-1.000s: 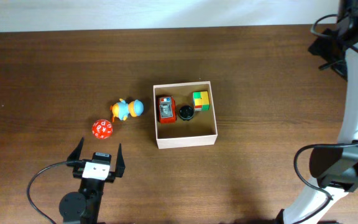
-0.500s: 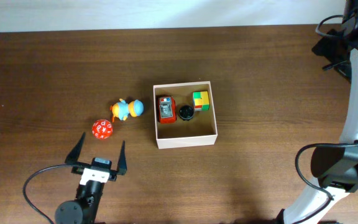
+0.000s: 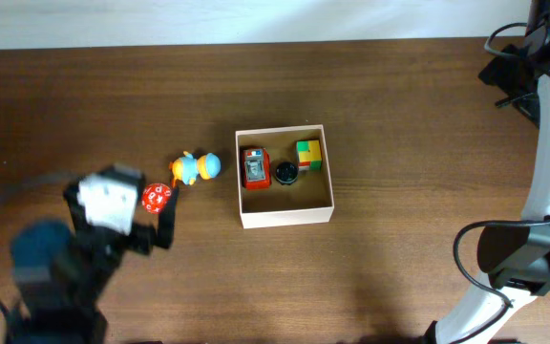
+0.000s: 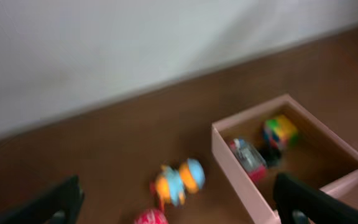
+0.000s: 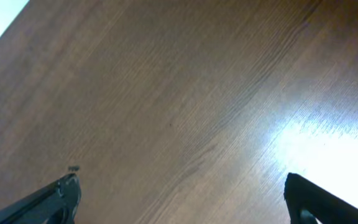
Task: Pack container
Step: 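Move the left gripper over the orange-and-blue toy duck and grasp it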
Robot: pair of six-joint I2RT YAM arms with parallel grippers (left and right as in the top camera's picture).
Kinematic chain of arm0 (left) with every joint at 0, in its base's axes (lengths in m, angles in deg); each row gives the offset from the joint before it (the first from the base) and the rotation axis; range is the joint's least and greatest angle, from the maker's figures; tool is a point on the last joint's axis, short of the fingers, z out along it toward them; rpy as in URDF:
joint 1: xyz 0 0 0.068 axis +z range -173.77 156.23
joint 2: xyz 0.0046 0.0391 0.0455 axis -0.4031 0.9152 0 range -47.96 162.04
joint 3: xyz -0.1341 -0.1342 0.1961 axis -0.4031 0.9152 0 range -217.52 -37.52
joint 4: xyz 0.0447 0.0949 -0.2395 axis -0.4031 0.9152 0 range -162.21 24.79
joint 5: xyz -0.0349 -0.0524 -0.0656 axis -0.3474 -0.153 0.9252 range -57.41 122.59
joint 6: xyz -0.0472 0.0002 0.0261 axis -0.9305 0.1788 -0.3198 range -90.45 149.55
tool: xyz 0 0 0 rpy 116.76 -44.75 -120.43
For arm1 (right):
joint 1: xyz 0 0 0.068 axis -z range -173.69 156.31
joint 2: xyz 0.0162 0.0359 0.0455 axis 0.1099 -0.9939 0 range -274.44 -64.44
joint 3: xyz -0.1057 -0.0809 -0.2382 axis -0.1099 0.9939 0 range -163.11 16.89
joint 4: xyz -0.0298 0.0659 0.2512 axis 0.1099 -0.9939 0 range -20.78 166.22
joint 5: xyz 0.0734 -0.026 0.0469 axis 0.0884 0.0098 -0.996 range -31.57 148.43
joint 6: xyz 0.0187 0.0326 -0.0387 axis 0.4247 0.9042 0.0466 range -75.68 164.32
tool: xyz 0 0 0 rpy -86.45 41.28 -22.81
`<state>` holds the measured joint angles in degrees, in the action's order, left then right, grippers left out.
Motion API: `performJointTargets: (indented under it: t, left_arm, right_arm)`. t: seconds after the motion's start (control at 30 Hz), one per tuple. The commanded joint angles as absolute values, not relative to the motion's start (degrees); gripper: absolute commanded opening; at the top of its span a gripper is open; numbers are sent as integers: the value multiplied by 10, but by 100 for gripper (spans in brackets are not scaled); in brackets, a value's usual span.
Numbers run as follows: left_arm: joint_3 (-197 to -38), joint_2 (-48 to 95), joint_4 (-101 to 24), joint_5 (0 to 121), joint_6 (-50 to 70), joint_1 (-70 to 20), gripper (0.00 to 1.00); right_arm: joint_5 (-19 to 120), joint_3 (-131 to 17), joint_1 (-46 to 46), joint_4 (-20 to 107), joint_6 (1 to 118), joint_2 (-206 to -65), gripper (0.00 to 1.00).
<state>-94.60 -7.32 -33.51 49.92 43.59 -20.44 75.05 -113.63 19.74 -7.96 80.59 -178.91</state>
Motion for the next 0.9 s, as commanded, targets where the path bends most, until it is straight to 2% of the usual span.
performJointTargets:
  t: [0.0, 0.13, 0.27, 0.87]
  left_arm:
    - [-1094, 70, -234, 497, 433, -202, 99]
    - [-1208, 190, -139, 498, 433, -202, 99]
    - [-1266, 296, -98, 509, 433, -203, 99]
    - [-1267, 635, -210, 538, 437, -204, 99]
  right_arm:
    - [754, -1147, 199, -80, 812, -1783, 99]
    - [754, -1147, 199, -80, 812, -1783, 99]
    - [754, -1147, 199, -80, 812, -1783, 99]
    - [754, -1147, 199, -80, 812, -1783, 99]
